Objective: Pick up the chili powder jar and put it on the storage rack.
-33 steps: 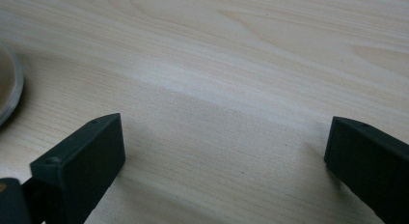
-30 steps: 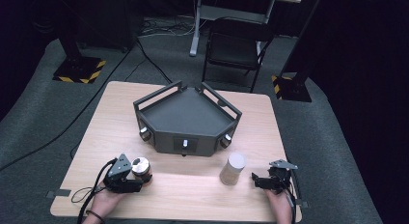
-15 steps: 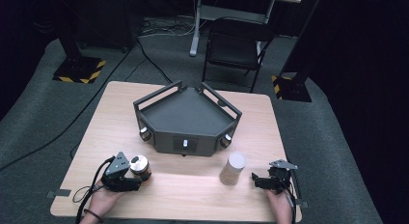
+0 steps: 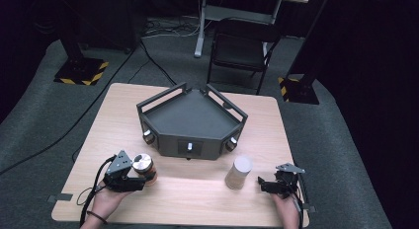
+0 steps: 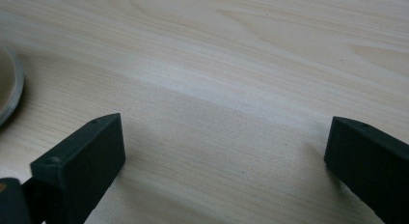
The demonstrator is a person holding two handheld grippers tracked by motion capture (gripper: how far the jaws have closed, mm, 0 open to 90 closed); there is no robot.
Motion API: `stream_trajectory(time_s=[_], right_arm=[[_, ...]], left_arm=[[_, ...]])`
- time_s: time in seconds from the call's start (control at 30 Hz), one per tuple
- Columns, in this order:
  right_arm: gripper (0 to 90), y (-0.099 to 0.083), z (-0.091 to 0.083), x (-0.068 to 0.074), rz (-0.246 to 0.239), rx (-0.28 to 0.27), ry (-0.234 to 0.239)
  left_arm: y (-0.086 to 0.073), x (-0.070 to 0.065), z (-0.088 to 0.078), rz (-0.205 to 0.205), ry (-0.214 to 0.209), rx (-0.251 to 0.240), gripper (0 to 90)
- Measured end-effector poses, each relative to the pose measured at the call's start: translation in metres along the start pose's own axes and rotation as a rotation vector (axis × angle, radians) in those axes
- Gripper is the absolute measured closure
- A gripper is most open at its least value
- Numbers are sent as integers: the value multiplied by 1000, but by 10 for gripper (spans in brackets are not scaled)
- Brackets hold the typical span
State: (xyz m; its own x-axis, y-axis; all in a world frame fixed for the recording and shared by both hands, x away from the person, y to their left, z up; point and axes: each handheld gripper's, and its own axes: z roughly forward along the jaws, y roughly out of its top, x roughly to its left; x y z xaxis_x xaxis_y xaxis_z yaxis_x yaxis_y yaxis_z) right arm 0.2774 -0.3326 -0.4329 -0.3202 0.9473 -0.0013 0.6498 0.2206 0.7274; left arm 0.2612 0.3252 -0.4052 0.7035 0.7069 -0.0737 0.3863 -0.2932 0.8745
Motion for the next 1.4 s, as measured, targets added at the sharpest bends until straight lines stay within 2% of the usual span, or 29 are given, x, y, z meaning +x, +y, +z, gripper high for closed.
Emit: stream_trajectory(time_s=[0.3,0.77,1.4], right_arm=[[0,0,0,0,0,0,0],[0,0,0,0,0,0,0],[0,0,0,0,0,0,0]], left_arm=[[15,-3,-2,15,22,-14,310],[37,-4,-6,25,33,-33,310],[63,-3,-9,48,32,-42,311]])
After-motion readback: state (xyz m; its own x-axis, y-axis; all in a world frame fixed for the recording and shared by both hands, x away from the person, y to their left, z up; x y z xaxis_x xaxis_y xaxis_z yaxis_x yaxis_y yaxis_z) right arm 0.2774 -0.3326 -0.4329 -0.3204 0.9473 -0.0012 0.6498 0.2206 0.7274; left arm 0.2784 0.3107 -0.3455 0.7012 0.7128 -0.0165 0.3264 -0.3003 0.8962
